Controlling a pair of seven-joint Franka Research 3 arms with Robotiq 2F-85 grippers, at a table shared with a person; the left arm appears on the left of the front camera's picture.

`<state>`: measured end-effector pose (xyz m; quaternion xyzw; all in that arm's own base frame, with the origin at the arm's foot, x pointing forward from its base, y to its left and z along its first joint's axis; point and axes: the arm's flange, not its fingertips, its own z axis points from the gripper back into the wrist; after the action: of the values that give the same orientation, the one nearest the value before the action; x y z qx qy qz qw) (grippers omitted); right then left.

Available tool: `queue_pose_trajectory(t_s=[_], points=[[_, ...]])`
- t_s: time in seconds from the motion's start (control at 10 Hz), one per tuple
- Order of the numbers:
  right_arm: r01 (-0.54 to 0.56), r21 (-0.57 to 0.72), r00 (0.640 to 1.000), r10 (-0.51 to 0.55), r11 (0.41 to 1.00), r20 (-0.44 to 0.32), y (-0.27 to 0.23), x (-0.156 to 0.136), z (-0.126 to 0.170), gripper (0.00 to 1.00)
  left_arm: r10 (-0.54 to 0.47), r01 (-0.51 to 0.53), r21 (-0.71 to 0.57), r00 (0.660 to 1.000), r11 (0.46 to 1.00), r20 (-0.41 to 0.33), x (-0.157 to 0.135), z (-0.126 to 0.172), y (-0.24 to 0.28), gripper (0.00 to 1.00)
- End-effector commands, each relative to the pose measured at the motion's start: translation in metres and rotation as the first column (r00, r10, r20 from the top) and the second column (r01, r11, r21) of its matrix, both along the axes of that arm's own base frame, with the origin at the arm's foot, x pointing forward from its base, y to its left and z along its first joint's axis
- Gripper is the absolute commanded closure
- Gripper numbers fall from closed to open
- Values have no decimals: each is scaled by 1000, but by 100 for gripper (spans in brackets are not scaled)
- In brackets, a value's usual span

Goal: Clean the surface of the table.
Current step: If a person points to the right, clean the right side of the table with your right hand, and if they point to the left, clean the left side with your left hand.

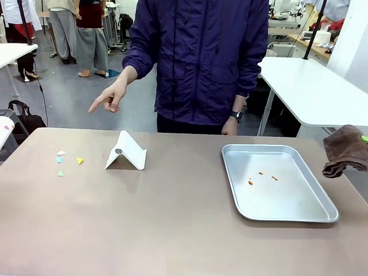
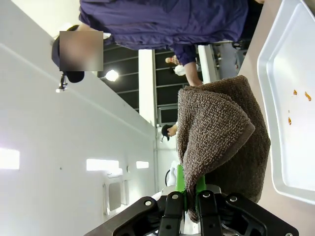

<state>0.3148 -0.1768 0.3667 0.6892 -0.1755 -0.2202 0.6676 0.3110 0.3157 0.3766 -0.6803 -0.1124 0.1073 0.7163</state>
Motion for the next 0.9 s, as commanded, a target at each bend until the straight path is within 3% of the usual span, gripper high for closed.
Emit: queue_pose_trajectory(t_s=[0.0,0.1,0.2,0.3,0.6,0.8], points=[[3,-5,1000,-3,1000,-5,1,1,6,100,-8,8,4,1000,1000,5,-2,3,-2,100],[3,-5,1000,-3,1000,-5,1,1,6,100,-8,8,4,1000,1000,5,-2,3,-2,100],[3,-5,1000,-3,1000,-5,1,1,6,100,0,0,0,1000,1000,0,0,0,0,78],[3,-5,1000,-3,1000,-5,1,1,6,100,48,-46,50,998,998,-35,1,-4,-4,78],[3,-5,1000,-3,1000,-5,1,1,6,100,166,-156,257,986,954,-16,2,-13,-16,78],[3,-5,1000,-3,1000,-5,1,1,6,100,192,-176,345,981,922,-12,7,-19,-31,78]])
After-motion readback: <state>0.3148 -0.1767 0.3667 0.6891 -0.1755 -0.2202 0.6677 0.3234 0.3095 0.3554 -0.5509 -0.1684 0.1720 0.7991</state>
